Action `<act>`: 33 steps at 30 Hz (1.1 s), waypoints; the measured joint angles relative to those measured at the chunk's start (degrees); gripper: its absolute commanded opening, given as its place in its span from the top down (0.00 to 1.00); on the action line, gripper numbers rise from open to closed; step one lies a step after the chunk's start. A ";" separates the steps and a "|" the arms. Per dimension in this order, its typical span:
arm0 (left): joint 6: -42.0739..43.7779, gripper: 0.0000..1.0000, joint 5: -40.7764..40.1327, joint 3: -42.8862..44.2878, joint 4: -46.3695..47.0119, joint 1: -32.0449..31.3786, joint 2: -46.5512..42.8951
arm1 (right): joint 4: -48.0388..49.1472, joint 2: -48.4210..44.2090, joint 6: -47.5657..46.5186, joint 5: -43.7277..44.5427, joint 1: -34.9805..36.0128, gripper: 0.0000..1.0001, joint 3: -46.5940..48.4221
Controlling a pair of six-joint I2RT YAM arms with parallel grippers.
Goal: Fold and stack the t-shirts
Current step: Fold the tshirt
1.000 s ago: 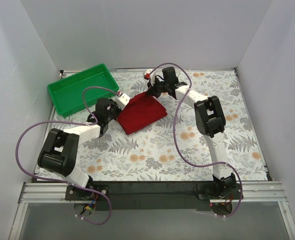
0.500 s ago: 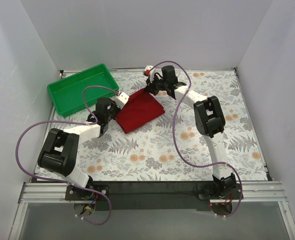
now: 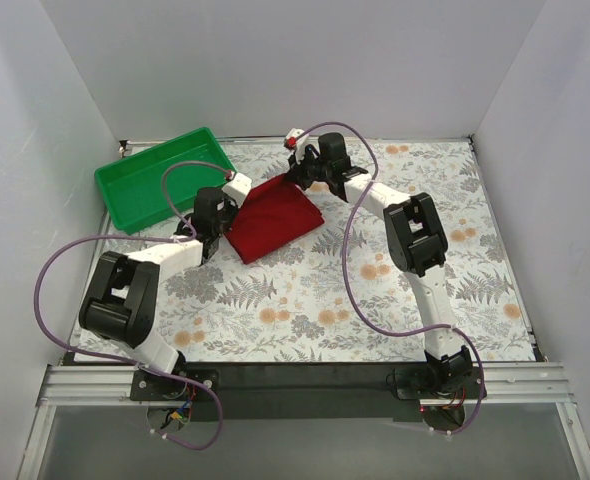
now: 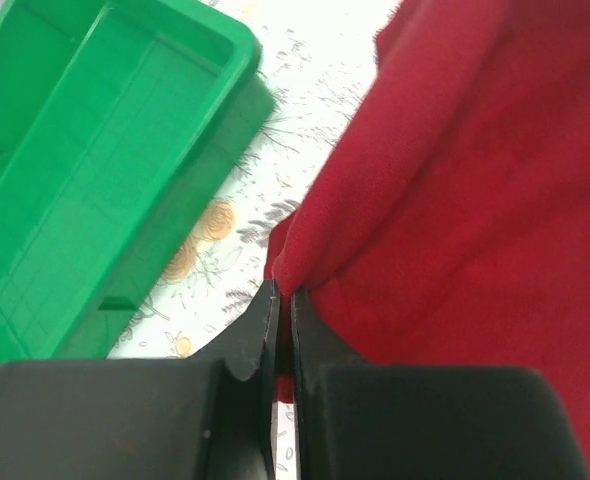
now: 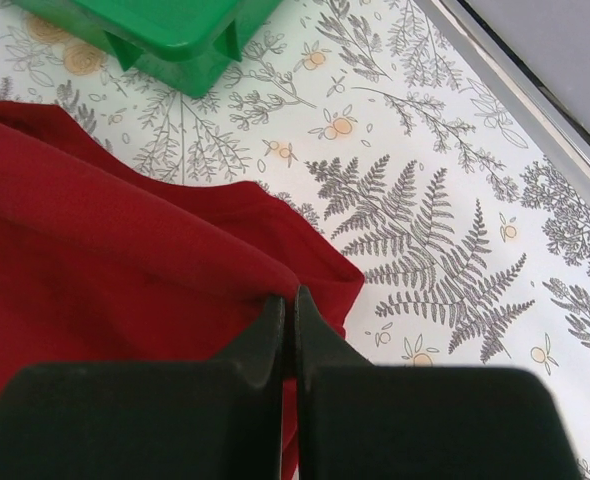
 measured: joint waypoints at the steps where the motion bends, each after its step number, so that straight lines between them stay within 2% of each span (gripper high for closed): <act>1: -0.44 1.00 -0.59 1.11 -0.81 0.00 0.52 | 0.31 0.17 0.13 0.44 0.04 0.99 0.00; 4: -0.94 1.00 -1.90 3.34 -1.90 0.00 2.45 | 0.76 0.85 0.76 1.73 0.04 0.99 0.00; 6: -1.22 1.00 -2.36 3.48 -2.32 0.00 3.76 | 0.76 1.25 1.40 2.19 0.09 0.92 0.00; 7: -1.29 1.00 -2.47 3.48 -2.71 0.00 4.31 | 0.76 1.36 1.64 2.36 0.13 0.77 0.00; 8: -1.42 0.96 -2.71 3.48 -2.93 0.00 4.90 | 0.74 1.44 2.16 2.47 0.22 0.69 0.00; 10: -1.44 0.76 -3.61 3.63 -3.41 0.00 5.88 | 0.79 1.44 2.75 3.28 0.39 0.51 0.00; 11: -1.64 0.52 -4.61 4.00 -3.76 0.00 6.58 | 0.92 1.44 2.99 3.72 0.42 0.43 0.00; 13: -2.54 0.28 -7.39 5.40 -4.52 0.00 7.91 | 1.22 1.44 3.45 4.66 0.35 0.37 -0.02; 16: -4.96 0.14 -10.73 7.48 -5.86 0.02 7.87 | 1.64 0.31 4.48 5.22 -0.04 0.32 -1.79; 21: -11.67 0.11 -11.26 10.14 -10.43 0.11 1.07 | 1.55 -6.78 7.39 2.82 -2.32 0.26 -10.69; 26: -22.75 0.10 -6.45 9.99 -17.09 0.39 -9.97 | 1.18 -13.35 10.54 -2.49 -6.01 0.25 -17.68; 33: -42.34 0.10 7.06 -3.96 -19.74 1.16 -21.16 | -2.27 -12.46 16.79 -7.13 -7.06 0.25 -19.76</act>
